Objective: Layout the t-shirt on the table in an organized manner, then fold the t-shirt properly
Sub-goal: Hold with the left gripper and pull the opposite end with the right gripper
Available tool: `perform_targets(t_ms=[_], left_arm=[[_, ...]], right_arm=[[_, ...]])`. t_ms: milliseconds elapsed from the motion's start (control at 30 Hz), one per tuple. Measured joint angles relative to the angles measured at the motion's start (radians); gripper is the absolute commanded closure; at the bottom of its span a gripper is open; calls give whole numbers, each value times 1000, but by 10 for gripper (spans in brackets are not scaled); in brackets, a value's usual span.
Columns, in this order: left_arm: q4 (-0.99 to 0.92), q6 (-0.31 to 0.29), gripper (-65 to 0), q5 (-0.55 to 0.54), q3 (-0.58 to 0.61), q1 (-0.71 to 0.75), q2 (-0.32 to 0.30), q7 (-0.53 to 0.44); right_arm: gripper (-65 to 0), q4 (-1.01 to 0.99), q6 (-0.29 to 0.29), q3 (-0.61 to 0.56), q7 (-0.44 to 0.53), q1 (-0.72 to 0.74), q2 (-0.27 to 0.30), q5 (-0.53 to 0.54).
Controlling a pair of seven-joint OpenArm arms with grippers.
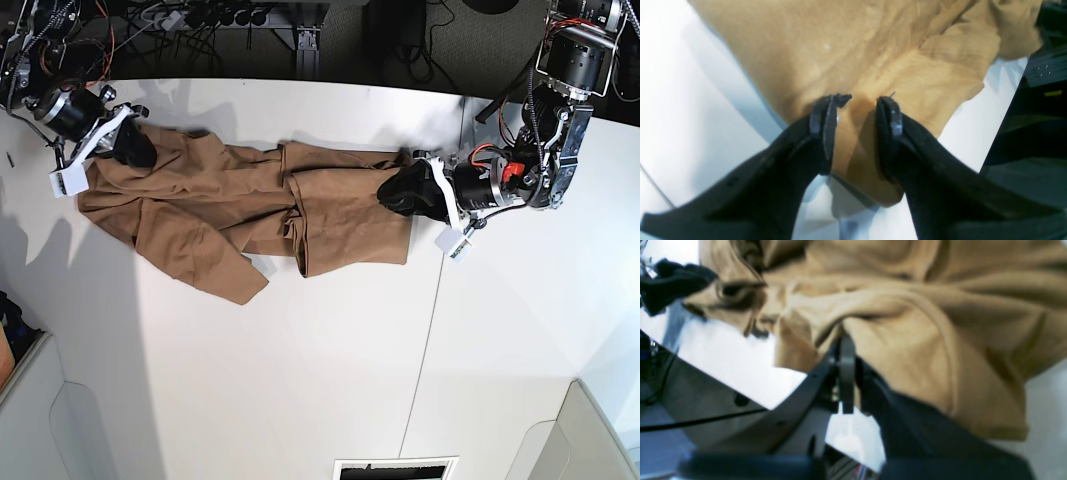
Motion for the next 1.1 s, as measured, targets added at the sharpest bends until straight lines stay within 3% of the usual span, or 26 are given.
perform_targets(t_ms=[333, 733, 833, 867, 900, 1100], left_arm=[[2, -4, -241, 26, 0, 0, 0, -1], [3, -5, -241, 29, 0, 0, 0, -1], [3, -4, -241, 29, 0, 0, 0, -1], [3, -5, -241, 28, 0, 0, 0, -1], [3, -5, -241, 28, 0, 0, 0, -1], [3, -5, -241, 29, 0, 0, 1, -1]], right_arm=[[0, -31, 2, 0, 30, 148, 0, -30], [0, -324, 0, 0, 80, 318, 0, -96], [-256, -364, 0, -1, 86, 344, -1, -94], [-312, -369, -1, -1, 90, 344, -1, -94], [-341, -369, 0, -1, 89, 343, 0, -95], [-345, -369, -6, 0, 79, 343, 0, -96]])
